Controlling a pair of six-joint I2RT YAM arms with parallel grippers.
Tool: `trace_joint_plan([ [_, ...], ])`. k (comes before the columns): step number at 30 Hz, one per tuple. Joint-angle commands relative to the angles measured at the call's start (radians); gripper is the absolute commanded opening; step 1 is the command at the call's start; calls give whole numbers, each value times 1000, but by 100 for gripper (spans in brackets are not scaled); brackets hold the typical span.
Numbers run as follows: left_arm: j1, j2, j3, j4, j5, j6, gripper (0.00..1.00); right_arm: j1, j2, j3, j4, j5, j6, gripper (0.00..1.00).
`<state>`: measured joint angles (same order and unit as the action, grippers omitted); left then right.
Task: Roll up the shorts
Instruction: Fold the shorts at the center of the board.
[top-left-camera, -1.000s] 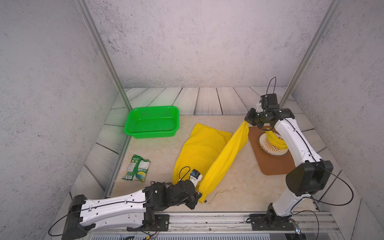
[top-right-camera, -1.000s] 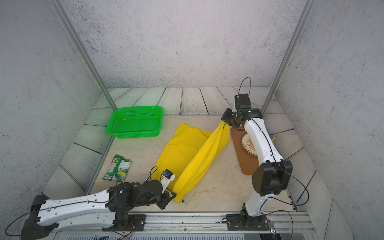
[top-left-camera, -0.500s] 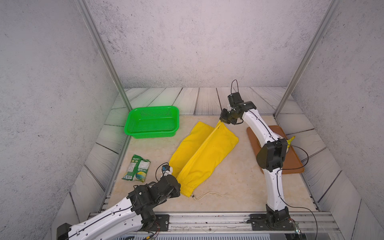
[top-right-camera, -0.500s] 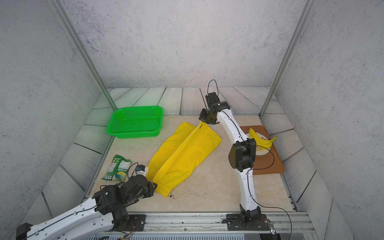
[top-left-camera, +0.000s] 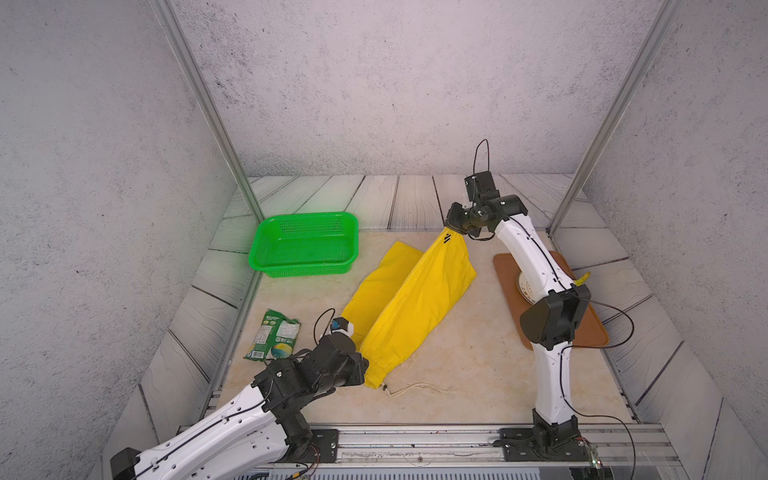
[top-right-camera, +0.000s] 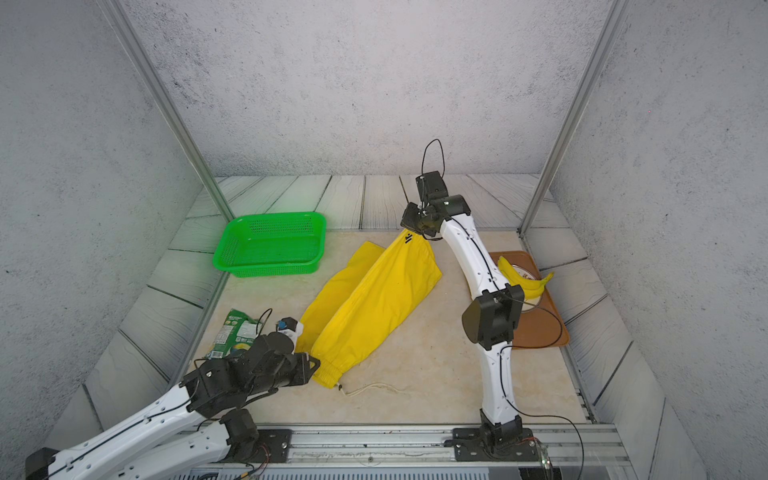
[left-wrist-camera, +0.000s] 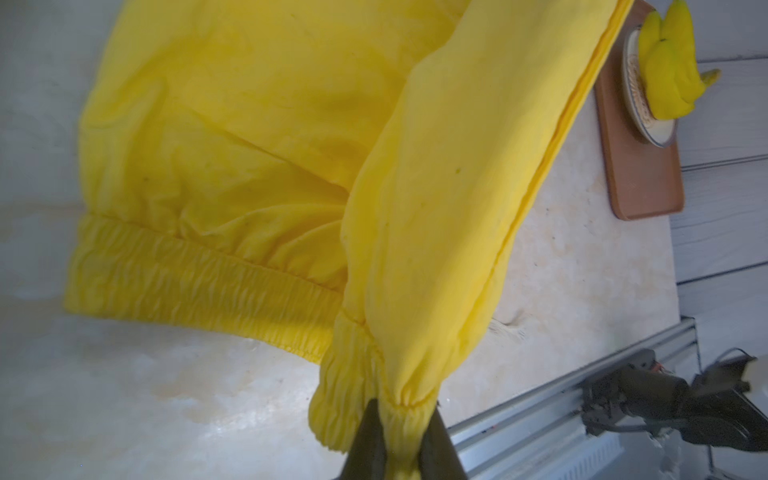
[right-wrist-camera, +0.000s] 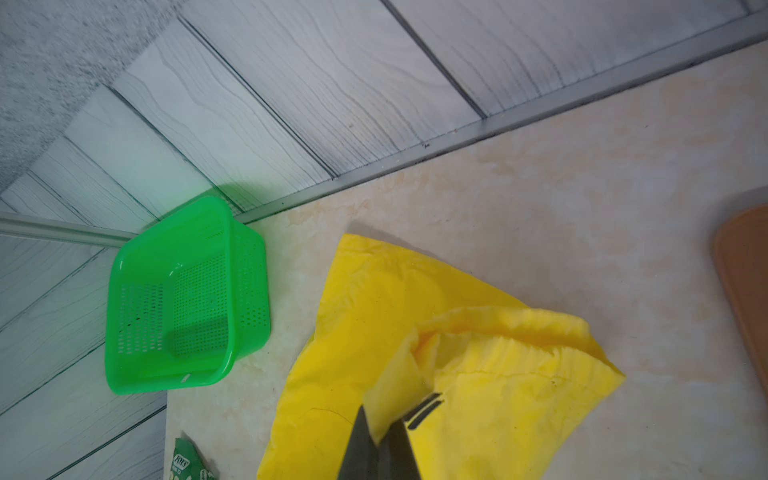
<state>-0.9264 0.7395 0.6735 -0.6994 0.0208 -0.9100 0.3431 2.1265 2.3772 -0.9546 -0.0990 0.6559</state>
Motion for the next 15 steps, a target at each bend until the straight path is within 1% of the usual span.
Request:
trace_joint_plan([
  [1,-28,96,69,51,176,107,0,-38,-108,-80,30,85,-29,0],
  [4,-130,196,139,86,162,151,0,-88,-239,-253,95,99,-34,0],
  [6,-199,273,192,104,149,173,0,-140,-330,-348,120,98,-33,0],
  [10,-286,416,280,150,158,214,0,-261,-481,-509,149,98,-28,0],
  [12,-321,481,320,177,166,230,0,-336,-553,-579,159,78,-17,0],
  [15,-362,549,371,197,178,249,0,-406,-636,-653,177,79,-16,0],
])
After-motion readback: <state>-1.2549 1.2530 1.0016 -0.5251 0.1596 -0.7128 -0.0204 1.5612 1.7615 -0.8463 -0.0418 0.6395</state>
